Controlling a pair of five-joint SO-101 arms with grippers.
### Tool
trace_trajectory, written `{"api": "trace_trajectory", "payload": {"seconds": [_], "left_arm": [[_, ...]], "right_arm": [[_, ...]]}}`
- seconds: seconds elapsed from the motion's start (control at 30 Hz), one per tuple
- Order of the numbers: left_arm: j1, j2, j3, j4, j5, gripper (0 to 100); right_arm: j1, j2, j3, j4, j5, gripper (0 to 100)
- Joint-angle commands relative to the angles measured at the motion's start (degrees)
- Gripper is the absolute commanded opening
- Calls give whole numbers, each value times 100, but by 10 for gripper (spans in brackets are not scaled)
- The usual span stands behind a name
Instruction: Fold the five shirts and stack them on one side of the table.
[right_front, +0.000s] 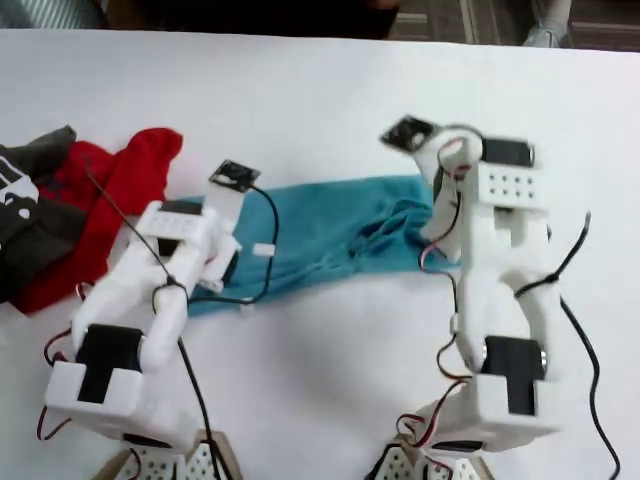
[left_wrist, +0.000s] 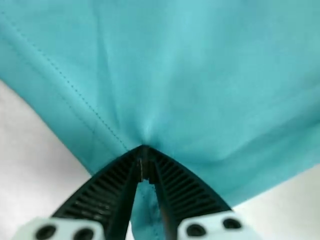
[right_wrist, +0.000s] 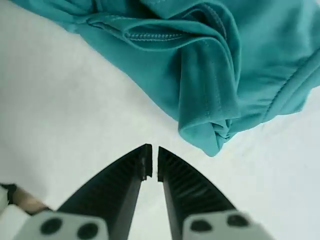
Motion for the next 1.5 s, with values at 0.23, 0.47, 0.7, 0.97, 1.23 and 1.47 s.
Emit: {"api": "trace_trajectory", "payload": {"seconds": [0.23,0.47,0.7,0.97,1.23,1.47], "left_arm": [[70,-18,4,-114,0,28],[62,-18,4,-114,0,28],[70,-18,4,-114,0,28],[70,-18,4,-114,0,28],[70,-18,4,-114,0,28],[70,-18,4,-114,0,28]], "right_arm": [[-75,180,1073,-2352,44,21],[268,1323,-26,-2712,-79,21],[532,2044,-1442,-2167,-352,21],[462,2712,-2127,-1991,-870,21],[453,2352,-3059,-804,-1222,21],[-154,1877,-3103,127,-1292,21]]}}
